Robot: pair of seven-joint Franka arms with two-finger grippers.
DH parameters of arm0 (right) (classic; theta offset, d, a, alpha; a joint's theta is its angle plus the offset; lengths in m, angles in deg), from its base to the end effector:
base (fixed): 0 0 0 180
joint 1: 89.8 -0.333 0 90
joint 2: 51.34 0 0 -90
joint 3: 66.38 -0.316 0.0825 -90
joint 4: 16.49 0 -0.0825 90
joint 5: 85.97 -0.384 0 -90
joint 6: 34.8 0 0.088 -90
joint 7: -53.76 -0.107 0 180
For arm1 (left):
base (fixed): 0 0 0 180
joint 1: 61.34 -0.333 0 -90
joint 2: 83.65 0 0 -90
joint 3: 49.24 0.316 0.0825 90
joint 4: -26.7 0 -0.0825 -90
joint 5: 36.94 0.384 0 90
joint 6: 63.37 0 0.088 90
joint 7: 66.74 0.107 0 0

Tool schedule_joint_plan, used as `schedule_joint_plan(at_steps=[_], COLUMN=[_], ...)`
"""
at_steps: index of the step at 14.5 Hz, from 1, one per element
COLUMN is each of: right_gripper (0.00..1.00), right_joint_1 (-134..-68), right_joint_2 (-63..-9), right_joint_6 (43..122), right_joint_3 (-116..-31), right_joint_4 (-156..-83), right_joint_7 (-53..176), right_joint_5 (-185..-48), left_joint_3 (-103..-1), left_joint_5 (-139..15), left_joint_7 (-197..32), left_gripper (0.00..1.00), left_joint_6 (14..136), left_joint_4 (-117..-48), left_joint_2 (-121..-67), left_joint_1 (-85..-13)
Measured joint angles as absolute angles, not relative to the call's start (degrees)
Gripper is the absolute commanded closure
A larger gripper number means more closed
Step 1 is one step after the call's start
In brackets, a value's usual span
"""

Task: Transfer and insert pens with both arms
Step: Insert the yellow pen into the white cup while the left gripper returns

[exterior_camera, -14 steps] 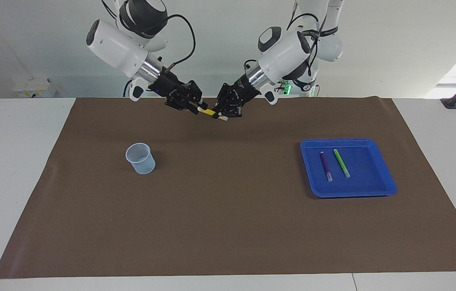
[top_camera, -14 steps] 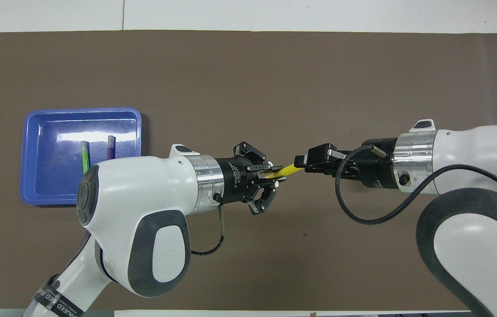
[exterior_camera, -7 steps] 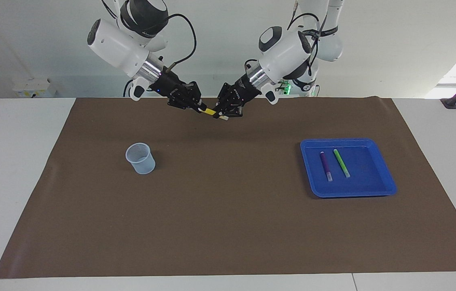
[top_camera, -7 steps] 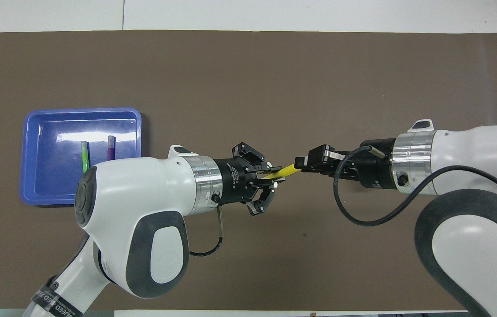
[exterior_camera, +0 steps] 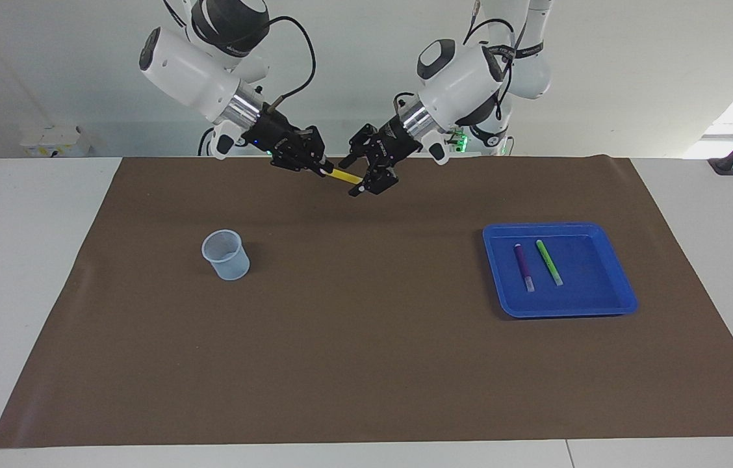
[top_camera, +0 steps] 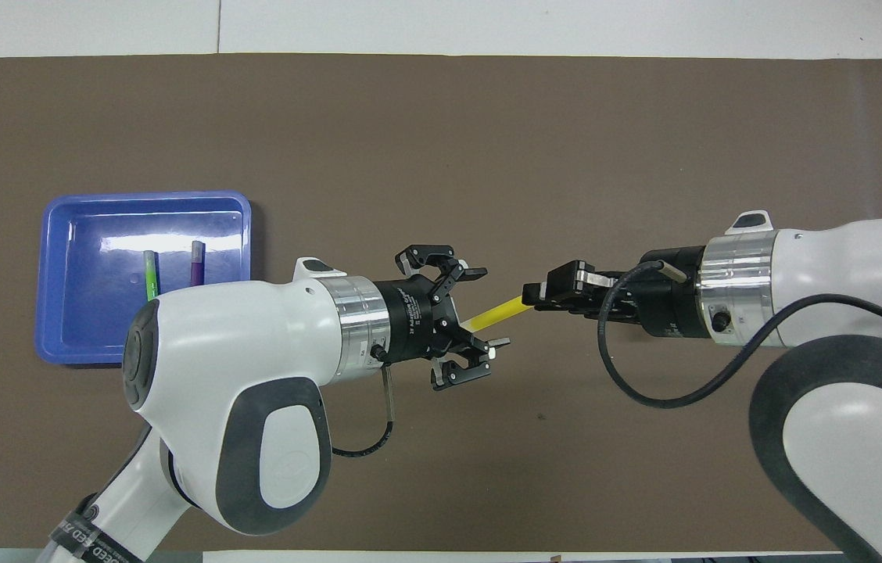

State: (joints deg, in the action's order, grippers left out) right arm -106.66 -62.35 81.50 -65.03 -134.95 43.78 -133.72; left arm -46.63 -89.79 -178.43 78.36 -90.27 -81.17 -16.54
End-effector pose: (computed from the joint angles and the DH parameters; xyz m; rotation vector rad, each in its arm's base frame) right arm 0.4907 0.1791 0.5483 -2.3377 0.2719 0.0381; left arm 0.4308 -0.3871 0.5123 1.4932 1.9308 -0.7875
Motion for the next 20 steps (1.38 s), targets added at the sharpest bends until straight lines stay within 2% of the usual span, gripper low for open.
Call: schedule_joint_plan(at_steps=[2, 5, 10, 12, 15, 20], right_gripper=[1.0, 1.0, 1.0, 1.0, 1.0, 1.0], right_joint_1=[-105.1, -102.3, -96.4, -93.5, -92.7, -92.6], right_joint_2=[-62.1, -60.5, -56.4, -55.1, -54.4, -53.6], right_joint_6=[77.8, 69.5, 60.7, 60.1, 60.7, 68.7], right_joint_3=[-64.9, -64.8, -64.4, -64.1, -64.1, -64.2], right_joint_4=[-132.8, -126.1, -115.4, -114.1, -114.1, -118.7], right_joint_7=[43.8, 44.5, 61.7, 67.4, 69.0, 69.0], right_joint_5=[-130.9, -118.8, -101.2, -95.5, -91.6, -91.4], left_joint_3=[-46.4, -46.0, -45.7, -45.7, -45.6, -45.3], left_joint_5=[-89.8, -89.8, -88.4, -84.0, -81.7, -74.6], left_joint_7=[-178.4, -176.8, -169.1, -167.9, -161.1, -144.9], left_gripper=[0.0, 0.0, 0.0, 0.0, 0.0, 0.0], left_joint_6=[78.4, 78.3, 74.0, 70.8, 65.5, 55.1], left_joint_4=[-90.3, -90.3, -90.3, -90.3, -90.4, -90.3], left_joint_2=[-81.2, -81.1, -81.0, -80.8, -80.5, -79.6], left_joint_1=[-16.6, -17.5, -22.4, -24.3, -28.5, -38.0])
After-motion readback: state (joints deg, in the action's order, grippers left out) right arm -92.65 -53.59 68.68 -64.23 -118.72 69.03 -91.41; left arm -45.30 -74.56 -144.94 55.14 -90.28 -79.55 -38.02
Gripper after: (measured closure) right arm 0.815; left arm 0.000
